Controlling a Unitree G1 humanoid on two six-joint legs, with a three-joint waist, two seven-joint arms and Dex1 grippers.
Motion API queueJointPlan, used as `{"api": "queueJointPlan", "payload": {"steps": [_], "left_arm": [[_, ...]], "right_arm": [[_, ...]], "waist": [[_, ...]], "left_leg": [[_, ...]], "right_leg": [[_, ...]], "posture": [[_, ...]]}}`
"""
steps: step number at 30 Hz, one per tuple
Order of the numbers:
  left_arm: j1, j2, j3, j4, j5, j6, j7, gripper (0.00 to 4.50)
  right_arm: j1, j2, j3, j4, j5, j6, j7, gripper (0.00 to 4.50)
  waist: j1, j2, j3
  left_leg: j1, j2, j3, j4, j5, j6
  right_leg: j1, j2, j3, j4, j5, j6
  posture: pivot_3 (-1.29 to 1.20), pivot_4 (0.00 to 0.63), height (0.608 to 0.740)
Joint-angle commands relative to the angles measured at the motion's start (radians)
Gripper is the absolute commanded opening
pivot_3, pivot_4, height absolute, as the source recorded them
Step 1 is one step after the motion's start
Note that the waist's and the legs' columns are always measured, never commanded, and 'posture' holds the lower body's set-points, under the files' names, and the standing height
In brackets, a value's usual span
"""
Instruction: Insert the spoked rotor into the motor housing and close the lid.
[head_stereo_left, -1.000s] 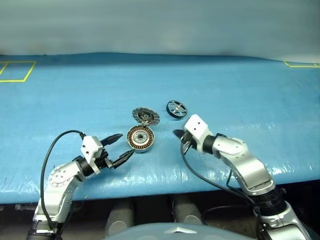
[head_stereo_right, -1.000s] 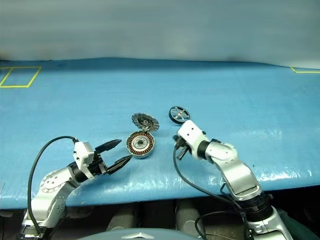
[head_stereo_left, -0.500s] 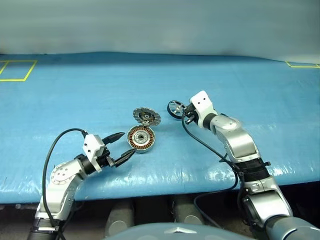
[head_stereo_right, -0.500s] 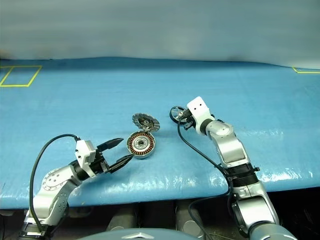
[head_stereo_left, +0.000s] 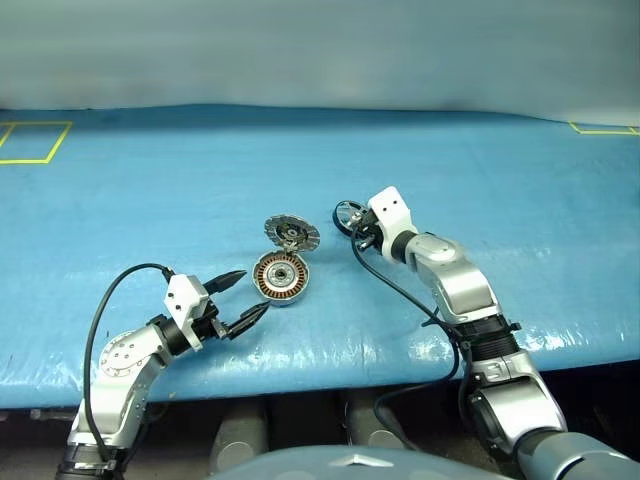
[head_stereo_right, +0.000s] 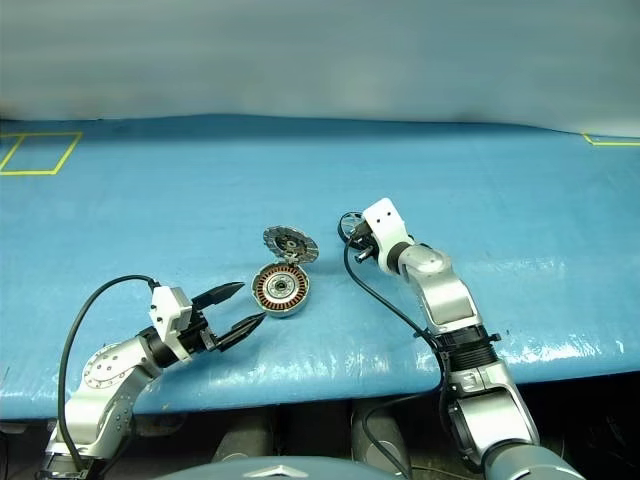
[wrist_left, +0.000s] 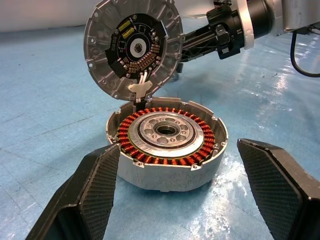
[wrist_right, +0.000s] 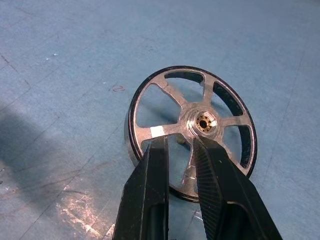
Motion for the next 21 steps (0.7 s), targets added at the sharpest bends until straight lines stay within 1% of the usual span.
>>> {"api": "queueJointPlan", "payload": {"steps": [1,16,21], "left_arm": [[-0.003,0.004,0.008,-0.045,0.003,-0.018,0.004,4.09],[0.006,0.008,0.010,-0.042,0.012,-0.025,0.009,4.09],[0.008,0.009,0.010,-0.042,0.016,-0.028,0.013,4.09]], "right_arm": [[-0.005,0.004,-0.009,0.003,-0.012,-0.025,-0.019,0.86],[0.029,0.041,-0.015,-0.030,0.009,-0.001,-0.043,0.86],[0.029,0.052,-0.017,0.009,0.009,-0.002,-0.048,0.86]], "waist": [[0.000,0.000,0.000],[-0.002,0.000,0.000],[-0.003,0.000,0.000]], "left_leg": [[0.000,0.000,0.000,0.000,0.000,0.000],[0.000,0.000,0.000,0.000,0.000,0.000],[0.001,0.000,0.000,0.000,0.000,0.000]], "right_leg": [[0.000,0.000,0.000,0.000,0.000,0.000],[0.000,0.000,0.000,0.000,0.000,0.000],[0.000,0.000,0.000,0.000,0.000,0.000]], "posture": [[0.00,0.150,0.740],[0.00,0.150,0.740],[0.00,0.150,0.740]]}}
